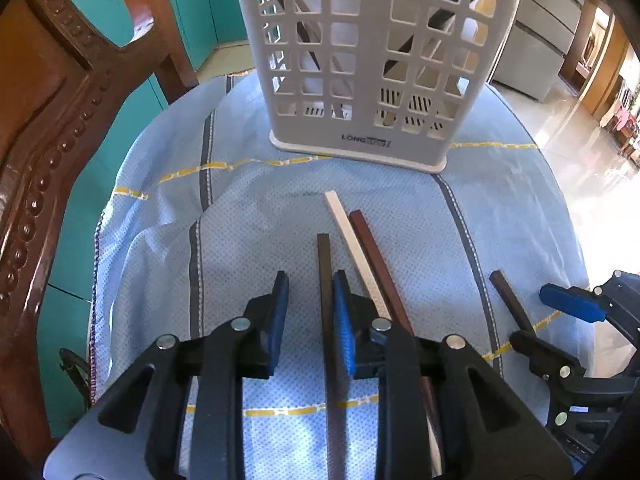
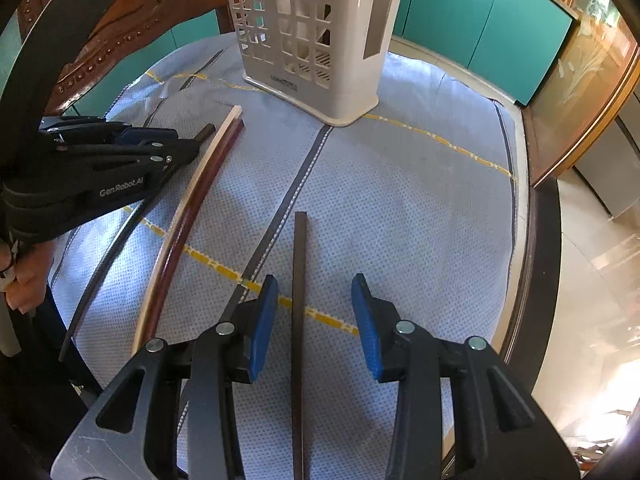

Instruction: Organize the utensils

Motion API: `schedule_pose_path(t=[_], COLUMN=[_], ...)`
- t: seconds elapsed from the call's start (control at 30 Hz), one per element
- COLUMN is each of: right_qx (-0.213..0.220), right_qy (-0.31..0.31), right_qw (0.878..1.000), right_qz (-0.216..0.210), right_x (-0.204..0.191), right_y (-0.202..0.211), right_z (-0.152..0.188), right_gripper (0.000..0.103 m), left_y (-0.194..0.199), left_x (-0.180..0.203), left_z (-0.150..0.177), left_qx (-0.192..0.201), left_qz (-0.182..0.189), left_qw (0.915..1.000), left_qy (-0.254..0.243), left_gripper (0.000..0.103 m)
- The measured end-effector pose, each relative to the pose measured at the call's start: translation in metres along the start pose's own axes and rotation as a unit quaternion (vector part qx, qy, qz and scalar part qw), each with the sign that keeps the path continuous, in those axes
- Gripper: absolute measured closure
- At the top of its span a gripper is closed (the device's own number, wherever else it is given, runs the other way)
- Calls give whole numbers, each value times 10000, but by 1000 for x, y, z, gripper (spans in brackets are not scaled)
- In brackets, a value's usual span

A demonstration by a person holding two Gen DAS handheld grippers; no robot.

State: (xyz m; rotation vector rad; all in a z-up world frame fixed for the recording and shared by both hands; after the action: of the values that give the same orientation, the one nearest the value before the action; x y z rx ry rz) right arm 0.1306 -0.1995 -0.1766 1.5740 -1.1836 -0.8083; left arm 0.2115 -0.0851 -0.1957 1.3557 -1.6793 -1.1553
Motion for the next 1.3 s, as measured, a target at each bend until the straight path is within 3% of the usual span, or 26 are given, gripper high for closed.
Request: schedule_pose_path(t=[0.63, 0.7, 0.73, 0.77, 0.93, 1.13, 1.3], right_qx=[139, 154, 179, 193, 324, 1193, 2171], right_qy=[-124, -106, -94, -77, -145, -353, -417], right_qw=[9998, 9998, 9998, 9997, 9992, 9915, 9729], right_qz=[20, 4, -62, -94, -183, -370, -679], right_x=[-8, -7, -8, -9, -9, -1, 4], right_y=[-5, -4, -3, -3, -3, 45, 115], right_z=[-9, -9, -9, -10, -15, -24, -22], right_gripper=[65, 70, 86, 95, 96, 96, 96], left_y=[-3, -3, -2, -2, -1, 34, 91], left_x=[-10, -10, -8, -9, -7, -24, -31], left_z=[1, 1, 1, 1, 2, 1, 5], left_qx=[-82, -77, -79, -91, -91, 448, 1094], left_qz=[-5, -31, -9, 54, 59, 104, 238], left_qw=[9999, 9999, 9999, 9998, 9997, 9979, 9928], left_qy=[115, 81, 94, 138, 232, 451, 434], left_gripper=[72, 73, 77, 92, 96, 96, 96])
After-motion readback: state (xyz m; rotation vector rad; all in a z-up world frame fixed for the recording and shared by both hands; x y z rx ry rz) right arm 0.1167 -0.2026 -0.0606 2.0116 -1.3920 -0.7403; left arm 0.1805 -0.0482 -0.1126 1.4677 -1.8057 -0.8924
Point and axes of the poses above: each gripper's, at about its wrist camera, not at the fingertips, and y roughly against the way its jaws point, x to its right, z to its underside, the point moved 6 cm from there along -y, roughly the way its jaws point, and after that the axes turned 7 degrees about -x, right-handed, at the moved point
